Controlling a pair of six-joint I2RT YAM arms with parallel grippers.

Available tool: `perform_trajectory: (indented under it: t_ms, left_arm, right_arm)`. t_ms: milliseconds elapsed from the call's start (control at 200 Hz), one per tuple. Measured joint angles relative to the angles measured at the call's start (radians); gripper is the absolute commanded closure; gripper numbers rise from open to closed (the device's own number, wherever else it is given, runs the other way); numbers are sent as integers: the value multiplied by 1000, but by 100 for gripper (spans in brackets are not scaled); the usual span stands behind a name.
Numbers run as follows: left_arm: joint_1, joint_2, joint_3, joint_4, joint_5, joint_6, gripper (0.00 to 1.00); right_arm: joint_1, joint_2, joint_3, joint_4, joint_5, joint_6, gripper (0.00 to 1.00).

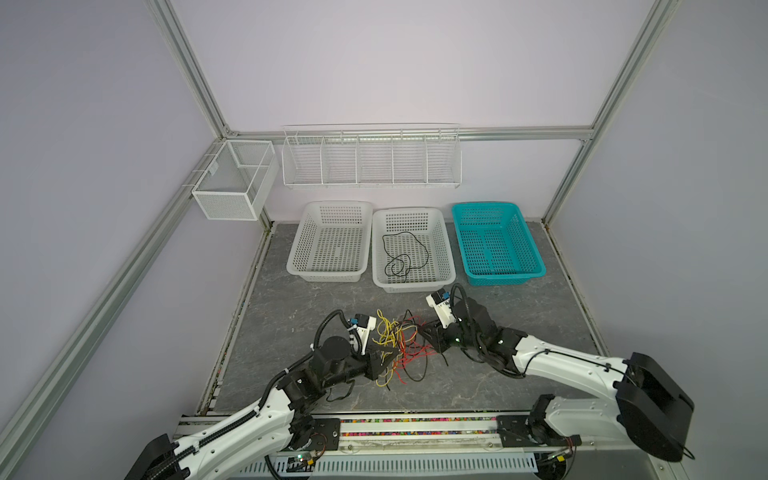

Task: Untangle the cables
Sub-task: 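Hold the bundle with the left gripper while the right pulls the black wire away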

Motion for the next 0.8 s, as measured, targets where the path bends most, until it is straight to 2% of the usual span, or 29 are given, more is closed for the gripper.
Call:
perform_trajectory:
  t_ms: [90, 375, 615, 800]
  left_arm:
    - [0, -1, 0, -2, -1, 1, 100]
    - [-1, 1, 2, -51, -21, 22, 98]
    - [-3, 26, 4, -70, -41, 38, 100]
    - [-5, 23, 11, -114, -105, 41, 100]
  right_arm:
    - [3, -7, 1, -4, 28, 0, 93]
    - [3, -183, 2, -135, 155, -28, 93]
    - [-13, -306, 37, -308, 225, -42, 93]
    - [-54, -370, 72, -447, 272, -38, 94]
